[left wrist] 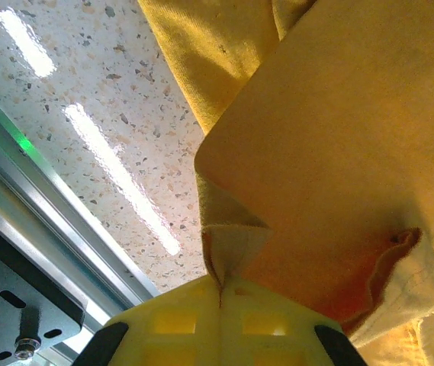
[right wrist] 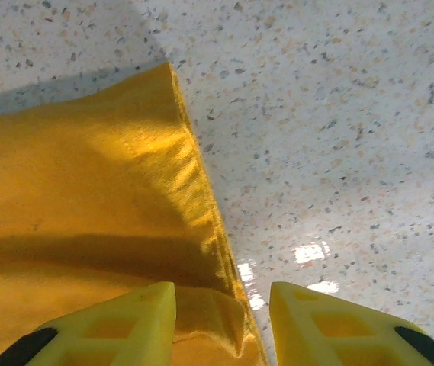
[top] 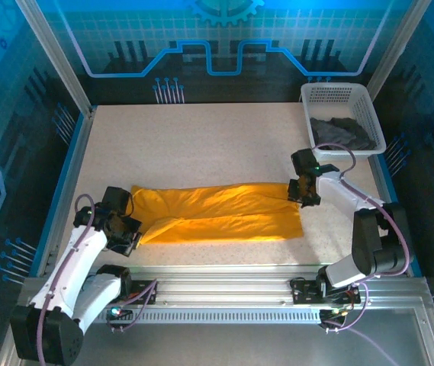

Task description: Fold and stack the t-shirts

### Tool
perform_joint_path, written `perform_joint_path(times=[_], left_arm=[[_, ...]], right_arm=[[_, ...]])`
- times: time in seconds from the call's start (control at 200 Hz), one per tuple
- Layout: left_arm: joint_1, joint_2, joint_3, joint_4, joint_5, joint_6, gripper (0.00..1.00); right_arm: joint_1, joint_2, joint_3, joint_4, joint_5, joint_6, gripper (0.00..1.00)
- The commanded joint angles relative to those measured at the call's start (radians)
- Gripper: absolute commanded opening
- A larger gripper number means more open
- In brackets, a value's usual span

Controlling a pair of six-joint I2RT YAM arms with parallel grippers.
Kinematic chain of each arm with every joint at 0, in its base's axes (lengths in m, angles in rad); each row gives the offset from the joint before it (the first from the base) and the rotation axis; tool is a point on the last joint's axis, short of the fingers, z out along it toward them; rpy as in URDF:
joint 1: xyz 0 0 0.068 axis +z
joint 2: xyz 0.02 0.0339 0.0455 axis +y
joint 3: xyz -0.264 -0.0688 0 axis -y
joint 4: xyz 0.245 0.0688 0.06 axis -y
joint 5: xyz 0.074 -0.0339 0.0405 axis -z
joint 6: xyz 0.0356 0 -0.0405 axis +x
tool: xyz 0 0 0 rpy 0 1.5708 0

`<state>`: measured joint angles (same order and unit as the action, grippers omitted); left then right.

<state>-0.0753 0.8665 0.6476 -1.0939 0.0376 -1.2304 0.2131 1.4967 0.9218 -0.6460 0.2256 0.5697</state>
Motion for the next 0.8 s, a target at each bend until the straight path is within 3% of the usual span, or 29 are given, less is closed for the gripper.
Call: perform_joint_path(times=[0.0,0.29,0.37,0.525,0.795], left_arm=[[-0.009,0.011,-0.002,-0.011,-0.024,-0.009,0.00],[-0.009,0.011,0.040,-0.046,-0.098,0.003,0.00],[-0.009,0.004,0.055,-0.065,-0.125,0.008,0.00],[-0.008,-0.002,0.058,-0.081,-0.146,0.007,0.00],[-0.009,-0.014,0.058,-0.112,-0.183,0.003,0.00]], right_arm=[[-0.012,0.014,0.025,-0.028,-0.058,0.054,0.37],[-0.055,0.102,0.072,-0.074,-0.080,0.134,0.36],[-0.055,0.132,0.088,-0.072,-0.118,0.125,0.32],[-0.031,0.138,0.096,-0.100,-0.133,0.117,0.13],[-0.022,0.121,0.008,-0.098,-0.103,0.107,0.05]])
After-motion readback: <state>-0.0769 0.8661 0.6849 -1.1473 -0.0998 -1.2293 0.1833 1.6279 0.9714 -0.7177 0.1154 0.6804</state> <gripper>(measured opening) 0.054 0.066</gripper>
